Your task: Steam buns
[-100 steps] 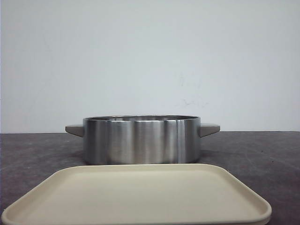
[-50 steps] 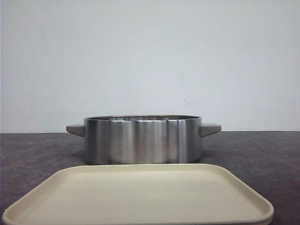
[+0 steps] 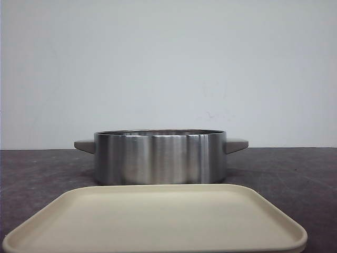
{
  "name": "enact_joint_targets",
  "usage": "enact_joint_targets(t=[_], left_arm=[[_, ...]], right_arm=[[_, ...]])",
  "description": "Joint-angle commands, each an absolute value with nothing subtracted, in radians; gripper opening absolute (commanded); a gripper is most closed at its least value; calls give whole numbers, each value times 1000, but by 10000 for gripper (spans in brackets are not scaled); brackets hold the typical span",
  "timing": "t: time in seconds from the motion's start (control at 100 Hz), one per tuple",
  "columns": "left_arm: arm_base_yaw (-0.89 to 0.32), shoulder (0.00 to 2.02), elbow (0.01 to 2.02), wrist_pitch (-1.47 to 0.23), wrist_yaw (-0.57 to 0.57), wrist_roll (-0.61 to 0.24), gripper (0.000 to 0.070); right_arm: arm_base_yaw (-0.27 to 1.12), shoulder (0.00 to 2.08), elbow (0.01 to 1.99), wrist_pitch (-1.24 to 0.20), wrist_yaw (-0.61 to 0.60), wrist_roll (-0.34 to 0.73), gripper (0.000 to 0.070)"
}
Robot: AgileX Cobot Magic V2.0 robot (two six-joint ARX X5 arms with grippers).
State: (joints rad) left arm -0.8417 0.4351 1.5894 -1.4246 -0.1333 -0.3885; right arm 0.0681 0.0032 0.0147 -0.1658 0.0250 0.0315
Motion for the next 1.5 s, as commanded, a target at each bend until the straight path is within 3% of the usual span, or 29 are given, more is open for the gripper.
enact_joint_targets(t=[0.0, 0.99, 1.1, 1.16, 1.24, 1.37, 1.49], left_arm=[[-848, 437, 1611, -1473, -133, -394, 15], [-848, 437, 1611, -1473, -134, -394, 15], [-809, 437, 1605, -1466, -136, -320, 15], [-760, 437, 1579, -1389, -141, -284, 15], [-677, 437, 1512, -1198, -110, -167, 15], [-533, 437, 1356, -870, 57, 25, 15], [-399, 437, 1180, -609, 198, 21, 15]], right_arm=[[68, 4, 12, -158, 26, 38, 6], [68, 4, 12, -158, 26, 38, 6], [68, 4, 12, -158, 26, 38, 6], [68, 4, 12, -158, 26, 38, 6], [68, 4, 12, -158, 26, 38, 6], [68, 4, 12, -158, 26, 38, 6], [68, 4, 12, -157, 26, 38, 6]])
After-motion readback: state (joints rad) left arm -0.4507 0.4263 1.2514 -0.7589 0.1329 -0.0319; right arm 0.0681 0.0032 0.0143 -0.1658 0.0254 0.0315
